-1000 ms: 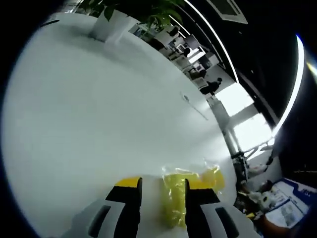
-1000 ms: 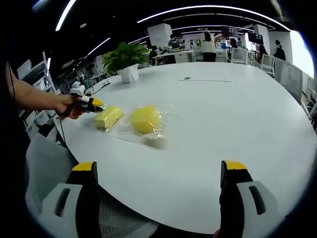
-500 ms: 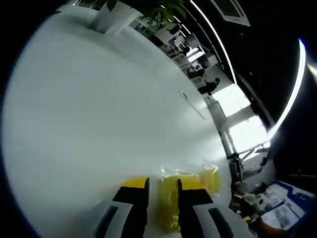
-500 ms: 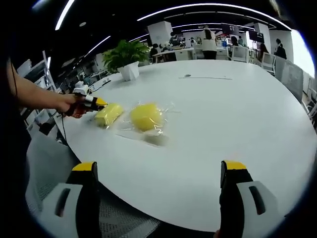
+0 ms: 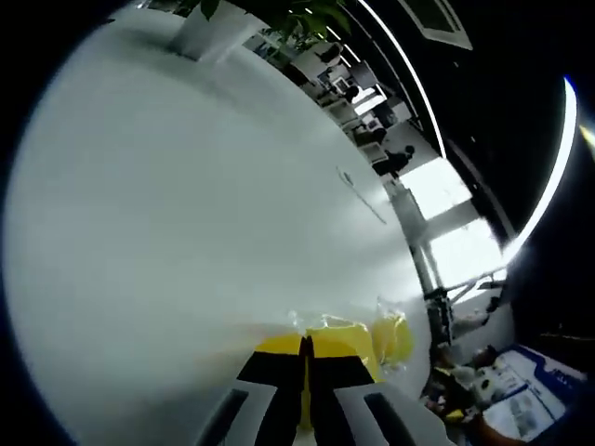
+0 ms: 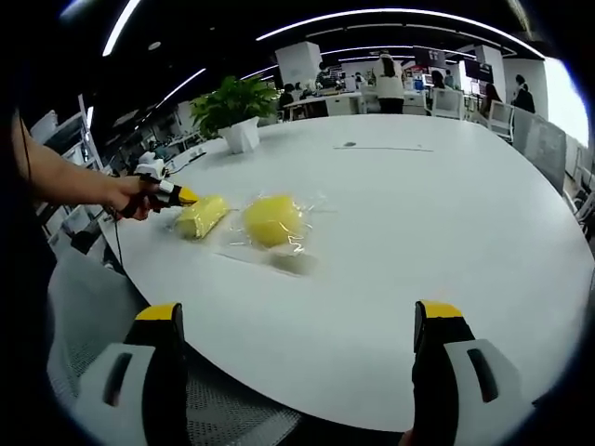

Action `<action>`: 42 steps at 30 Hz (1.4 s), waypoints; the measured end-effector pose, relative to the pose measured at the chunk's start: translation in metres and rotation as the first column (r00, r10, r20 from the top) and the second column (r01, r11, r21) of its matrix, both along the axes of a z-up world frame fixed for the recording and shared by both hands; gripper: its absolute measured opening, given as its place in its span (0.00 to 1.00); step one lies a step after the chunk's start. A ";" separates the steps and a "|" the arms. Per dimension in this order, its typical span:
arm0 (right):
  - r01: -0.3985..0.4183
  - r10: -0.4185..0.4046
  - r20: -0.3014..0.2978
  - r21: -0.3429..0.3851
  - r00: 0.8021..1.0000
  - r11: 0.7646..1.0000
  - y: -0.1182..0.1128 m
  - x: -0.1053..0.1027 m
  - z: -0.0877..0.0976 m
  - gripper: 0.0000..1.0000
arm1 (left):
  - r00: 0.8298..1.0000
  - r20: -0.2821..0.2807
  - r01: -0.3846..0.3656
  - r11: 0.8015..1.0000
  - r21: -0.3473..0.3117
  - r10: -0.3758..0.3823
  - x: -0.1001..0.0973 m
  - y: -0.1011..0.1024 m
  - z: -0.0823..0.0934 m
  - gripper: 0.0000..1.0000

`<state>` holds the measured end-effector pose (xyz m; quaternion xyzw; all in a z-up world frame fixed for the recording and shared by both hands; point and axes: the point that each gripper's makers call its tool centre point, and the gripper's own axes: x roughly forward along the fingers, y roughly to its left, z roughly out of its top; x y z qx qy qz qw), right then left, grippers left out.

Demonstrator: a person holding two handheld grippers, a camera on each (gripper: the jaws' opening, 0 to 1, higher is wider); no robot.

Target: Compare the silicone blocks by pressing each to a similar depth, holding the contact briefly, and releasing to observe deformation and rebound differences across the visible hardness samples.

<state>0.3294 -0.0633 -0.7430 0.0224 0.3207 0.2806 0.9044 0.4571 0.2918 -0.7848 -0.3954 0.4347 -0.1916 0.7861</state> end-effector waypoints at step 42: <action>0.002 -0.004 0.063 0.038 0.998 0.999 0.006 0.012 0.020 0.97 | 0.846 0.490 0.158 0.977 0.144 -0.209 -0.011 -0.045 0.133 0.00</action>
